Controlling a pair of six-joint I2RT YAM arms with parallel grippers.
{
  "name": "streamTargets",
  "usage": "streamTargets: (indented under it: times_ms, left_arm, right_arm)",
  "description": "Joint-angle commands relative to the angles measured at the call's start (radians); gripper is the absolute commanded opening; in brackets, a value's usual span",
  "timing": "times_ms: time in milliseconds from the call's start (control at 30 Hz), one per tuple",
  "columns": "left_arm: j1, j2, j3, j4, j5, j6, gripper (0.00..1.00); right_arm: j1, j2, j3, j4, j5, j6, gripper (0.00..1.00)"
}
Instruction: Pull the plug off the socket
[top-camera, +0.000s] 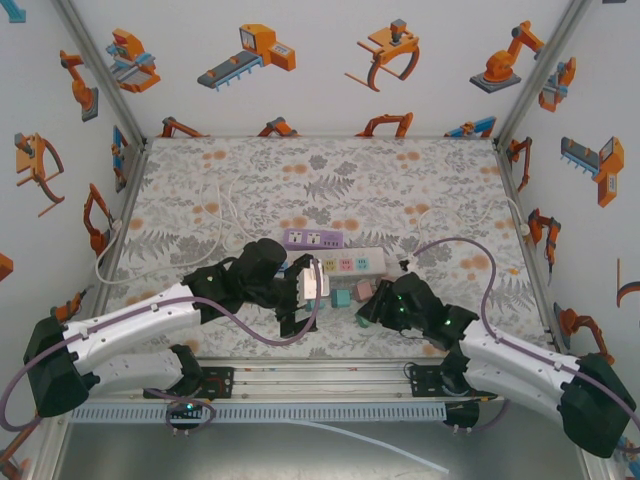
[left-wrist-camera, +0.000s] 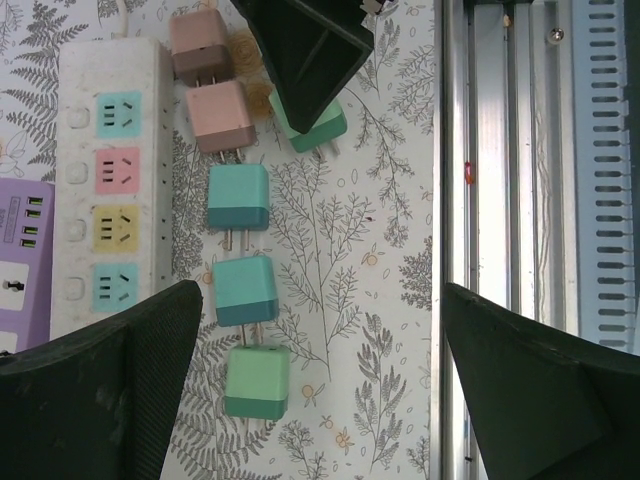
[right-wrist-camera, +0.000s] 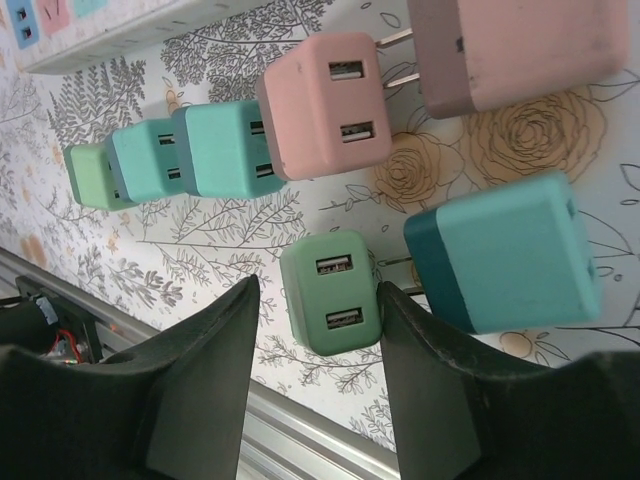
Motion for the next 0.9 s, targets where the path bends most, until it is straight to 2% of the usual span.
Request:
streamTargets:
  times_ms: [0,200,333,433,567,633,733,800,867]
  left_arm:
    - [-0.005,0.0,-0.013,0.022,-0.004,-0.001,0.97]
    - [-0.005,-0.011,-0.026,0.036,-0.012,-0.009,0.97]
    - [-0.005,-0.023,-0.036,0.049,-0.028,-0.019,0.97]
    - [-0.005,-0.038,-0.042,0.048,-0.076,-0.034,0.97]
    - [-0.005,-0.077,-0.06,0.073,-0.143,-0.055,0.97]
    - [-0.005,-0.106,-0.084,0.109,-0.209,-0.081,0.97]
    - [-0.003,-0.155,-0.127,0.175,-0.386,-0.125,0.97]
    - [0.004,-0.187,-0.168,0.231,-0.51,-0.154,0.97]
    - [0.032,-0.223,-0.22,0.299,-0.578,-0.187,0.97]
  right_arm:
    - [0.009,-0.046,0.016,-0.072,0.054,0.0,0.5]
    - [0.009,-0.136,0.083,-0.211,0.12,-0.058,0.54]
    - [0.008,-0.165,0.148,-0.237,0.201,-0.142,0.55]
    - [0.007,-0.155,0.209,-0.239,0.299,-0.247,0.57]
    - [0.005,-0.106,0.271,-0.204,0.516,-0.425,0.62]
    - [0.0,-0.08,0.282,-0.15,0.627,-0.518,0.67]
    - [-0.033,-0.041,0.283,-0.022,0.731,-0.669,0.78]
    - [-0.076,-0.009,0.283,0.049,0.769,-0.732,0.84]
    - [-0.152,0.029,0.27,0.124,0.757,-0.797,0.89]
